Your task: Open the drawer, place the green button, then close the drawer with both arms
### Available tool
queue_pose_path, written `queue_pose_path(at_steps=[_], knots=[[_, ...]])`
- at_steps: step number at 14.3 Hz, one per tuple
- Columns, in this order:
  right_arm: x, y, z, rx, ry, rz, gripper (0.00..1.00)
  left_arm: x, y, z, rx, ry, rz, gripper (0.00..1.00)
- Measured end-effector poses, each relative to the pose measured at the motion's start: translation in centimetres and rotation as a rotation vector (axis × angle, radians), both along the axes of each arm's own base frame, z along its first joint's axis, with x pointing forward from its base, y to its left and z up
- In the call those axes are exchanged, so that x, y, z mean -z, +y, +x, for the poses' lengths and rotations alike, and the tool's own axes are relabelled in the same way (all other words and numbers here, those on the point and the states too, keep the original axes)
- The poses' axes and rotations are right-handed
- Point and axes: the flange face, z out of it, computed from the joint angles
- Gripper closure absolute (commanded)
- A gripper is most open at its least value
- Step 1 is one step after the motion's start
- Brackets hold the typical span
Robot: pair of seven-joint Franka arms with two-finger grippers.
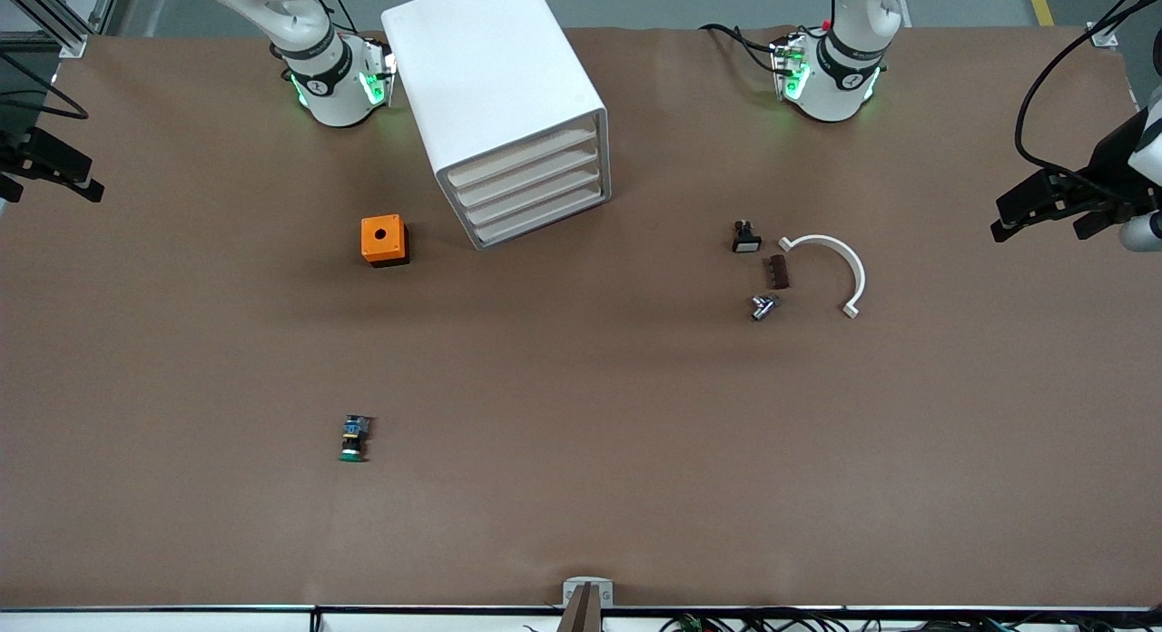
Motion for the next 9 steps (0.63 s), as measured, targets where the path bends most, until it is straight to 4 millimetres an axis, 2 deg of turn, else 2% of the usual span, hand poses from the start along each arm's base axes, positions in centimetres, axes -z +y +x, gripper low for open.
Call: queue_pose_path(at_steps=[9], knots=[[0.01,-0.53,-0.07,0.010,0.001,0.001,0.00,0.46,0.69,0.10,-0.012,0.016,0.001,0.00]])
